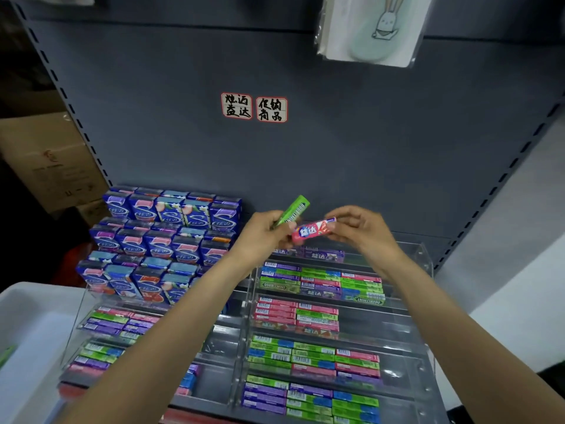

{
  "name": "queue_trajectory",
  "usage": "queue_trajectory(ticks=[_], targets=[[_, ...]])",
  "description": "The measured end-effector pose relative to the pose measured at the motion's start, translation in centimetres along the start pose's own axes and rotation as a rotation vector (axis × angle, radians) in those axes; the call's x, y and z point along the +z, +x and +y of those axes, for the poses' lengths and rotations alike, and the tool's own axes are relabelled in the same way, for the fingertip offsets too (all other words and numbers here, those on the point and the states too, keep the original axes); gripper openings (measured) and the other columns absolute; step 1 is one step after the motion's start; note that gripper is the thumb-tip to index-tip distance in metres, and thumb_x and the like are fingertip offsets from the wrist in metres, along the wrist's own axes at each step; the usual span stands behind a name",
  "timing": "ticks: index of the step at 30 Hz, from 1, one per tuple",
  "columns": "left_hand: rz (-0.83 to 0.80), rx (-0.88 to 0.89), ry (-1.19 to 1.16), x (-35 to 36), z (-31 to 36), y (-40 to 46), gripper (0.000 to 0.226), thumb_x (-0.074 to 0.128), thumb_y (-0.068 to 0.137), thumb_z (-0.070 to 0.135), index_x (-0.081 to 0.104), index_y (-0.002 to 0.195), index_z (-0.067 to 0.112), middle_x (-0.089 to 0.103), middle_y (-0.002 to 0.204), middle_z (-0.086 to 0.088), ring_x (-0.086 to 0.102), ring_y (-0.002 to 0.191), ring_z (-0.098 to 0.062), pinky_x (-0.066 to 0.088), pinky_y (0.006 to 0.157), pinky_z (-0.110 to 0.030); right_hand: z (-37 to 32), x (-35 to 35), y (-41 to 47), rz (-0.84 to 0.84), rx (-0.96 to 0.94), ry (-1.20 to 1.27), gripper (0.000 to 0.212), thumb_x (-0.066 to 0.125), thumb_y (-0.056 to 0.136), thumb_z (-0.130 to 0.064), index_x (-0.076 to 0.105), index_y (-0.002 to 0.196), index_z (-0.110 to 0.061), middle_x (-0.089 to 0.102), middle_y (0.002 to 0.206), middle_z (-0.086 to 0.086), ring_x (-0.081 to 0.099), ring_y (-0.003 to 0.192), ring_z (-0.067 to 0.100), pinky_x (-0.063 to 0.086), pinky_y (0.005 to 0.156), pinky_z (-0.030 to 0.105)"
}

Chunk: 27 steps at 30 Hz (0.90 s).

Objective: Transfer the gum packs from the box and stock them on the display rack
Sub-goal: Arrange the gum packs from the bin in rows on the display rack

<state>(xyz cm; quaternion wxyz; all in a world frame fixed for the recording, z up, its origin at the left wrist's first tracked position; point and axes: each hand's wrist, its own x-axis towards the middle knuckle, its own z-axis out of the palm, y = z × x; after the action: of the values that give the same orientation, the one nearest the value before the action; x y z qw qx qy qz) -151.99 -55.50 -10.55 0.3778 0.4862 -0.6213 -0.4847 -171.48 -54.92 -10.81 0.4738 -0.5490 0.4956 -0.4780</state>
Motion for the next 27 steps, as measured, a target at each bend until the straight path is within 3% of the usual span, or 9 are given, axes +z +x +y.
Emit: queue_trajectory(ticks=[3, 6, 12, 15, 27], targets=[[0.101, -0.003, -0.017, 0.0, -0.2, 0.4, 0.021, 0.048, 0.097, 0.012, 0.059, 0.115, 0.007, 0.067, 0.100, -0.005, 0.068, 0.080, -0.010, 0.055, 0.075, -0.019, 0.8, -1.7, 0.2, 0.116, -0.017, -0.099, 0.013, 0.064, 0.083, 0.002, 0.061, 0.088, -0.009, 0.066, 0.088, 0.007, 0.064, 0.080, 0.012, 0.054, 0.069, 0.015], [0.100, -0.013, -0.017, -0.1, -0.5, 0.4, 0.023, 0.048, 0.097, 0.012, 0.058, 0.118, 0.007, 0.066, 0.103, -0.005, 0.067, 0.081, -0.009, 0.054, 0.074, -0.016, 2.4, -3.3, 0.8, 0.147, -0.026, -0.289, 0.016, 0.065, 0.083, 0.000, 0.059, 0.088, -0.014, 0.065, 0.087, 0.004, 0.064, 0.082, 0.017, 0.055, 0.078, 0.024], [0.103, -0.013, -0.013, -0.2, -1.0, 0.4, 0.023, 0.047, 0.098, 0.012, 0.058, 0.118, 0.009, 0.067, 0.100, -0.001, 0.068, 0.082, -0.009, 0.054, 0.074, -0.014, 4.2, -2.8, 1.7, -0.054, -0.063, -0.728, 0.019, 0.059, 0.089, -0.005, 0.069, 0.103, -0.013, 0.069, 0.101, 0.002, 0.062, 0.091, 0.012, 0.044, 0.080, 0.017], [0.104, -0.012, -0.009, -0.4, -1.1, 0.3, 0.022, 0.047, 0.098, 0.012, 0.058, 0.116, 0.010, 0.067, 0.101, -0.001, 0.068, 0.082, -0.009, 0.054, 0.072, -0.013, 4.3, -1.8, 1.9, -0.144, -0.038, -0.786, 0.019, 0.055, 0.093, -0.010, 0.070, 0.104, -0.013, 0.069, 0.106, 0.001, 0.059, 0.090, 0.008, 0.042, 0.081, 0.017], [0.047, -0.047, -0.033, -1.0, -1.0, 0.0, 0.013, 0.048, 0.098, 0.016, 0.047, 0.110, 0.019, 0.071, 0.098, 0.002, 0.069, 0.082, -0.012, 0.053, 0.074, -0.020, 4.2, -0.9, 2.6, -0.178, 0.008, -0.798, 0.023, 0.056, 0.093, -0.019, 0.067, 0.112, -0.012, 0.067, 0.111, 0.004, 0.060, 0.098, 0.014, 0.045, 0.087, 0.024]])
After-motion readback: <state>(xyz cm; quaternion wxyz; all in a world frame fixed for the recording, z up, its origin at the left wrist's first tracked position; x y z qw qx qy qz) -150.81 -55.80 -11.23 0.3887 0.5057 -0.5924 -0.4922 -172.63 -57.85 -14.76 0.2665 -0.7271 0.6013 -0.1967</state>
